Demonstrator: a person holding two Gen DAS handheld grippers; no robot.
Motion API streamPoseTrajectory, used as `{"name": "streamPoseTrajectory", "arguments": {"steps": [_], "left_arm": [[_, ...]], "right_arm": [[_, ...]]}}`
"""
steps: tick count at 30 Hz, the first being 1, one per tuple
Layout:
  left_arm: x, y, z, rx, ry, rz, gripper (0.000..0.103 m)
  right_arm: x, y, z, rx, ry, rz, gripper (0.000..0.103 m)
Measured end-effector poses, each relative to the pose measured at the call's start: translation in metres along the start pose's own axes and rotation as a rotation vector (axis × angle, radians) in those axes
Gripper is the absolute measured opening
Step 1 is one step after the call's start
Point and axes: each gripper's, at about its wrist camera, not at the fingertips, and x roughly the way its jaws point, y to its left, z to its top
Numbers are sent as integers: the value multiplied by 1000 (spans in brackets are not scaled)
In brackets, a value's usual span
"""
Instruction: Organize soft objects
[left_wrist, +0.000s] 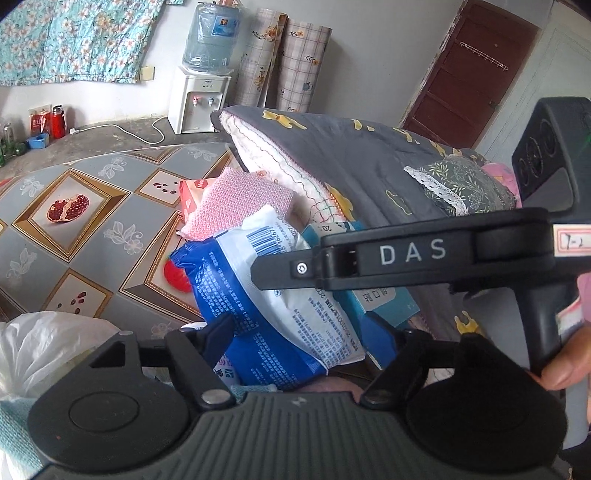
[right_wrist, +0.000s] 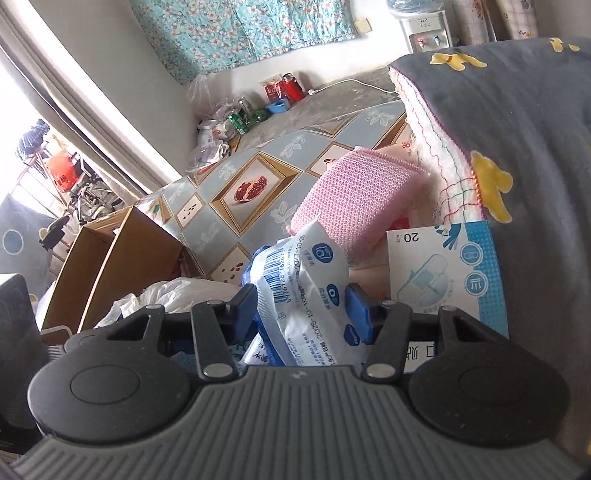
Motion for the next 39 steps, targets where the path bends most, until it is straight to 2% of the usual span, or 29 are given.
{"name": "streamPoseTrajectory", "arguments": {"steps": [4,14,21,24,26,28,32,37,39], "left_arm": [[6,0,2,-12,7,3,85],[15,0,3,-31,30,64,86],[23,5,6,-73,47,70,84],[24,5,5,-82,55,67,82],[25,5,4,-80,52,67,82],[25,7,4,-89,52,62,82],[26,10,4,-101,53,53,82],[27,13,3,-107,53,48,81],[27,14,4,-109,48,49,81]], "right_arm": [[-4,-10,0,78,13,71,54],[-14,-26,-6,231,33,251,54],[-13,-28,-3,257,30,309,54],[-15,-29,2,246,8,273,54],[-13,-28,8,210,4,178,54],[-5,-25,14,172,24,118,55],[16,-18,23,133,91,72,61],[40,-11,25,108,142,23,61],[39,-7,24,98,135,12,50]]}}
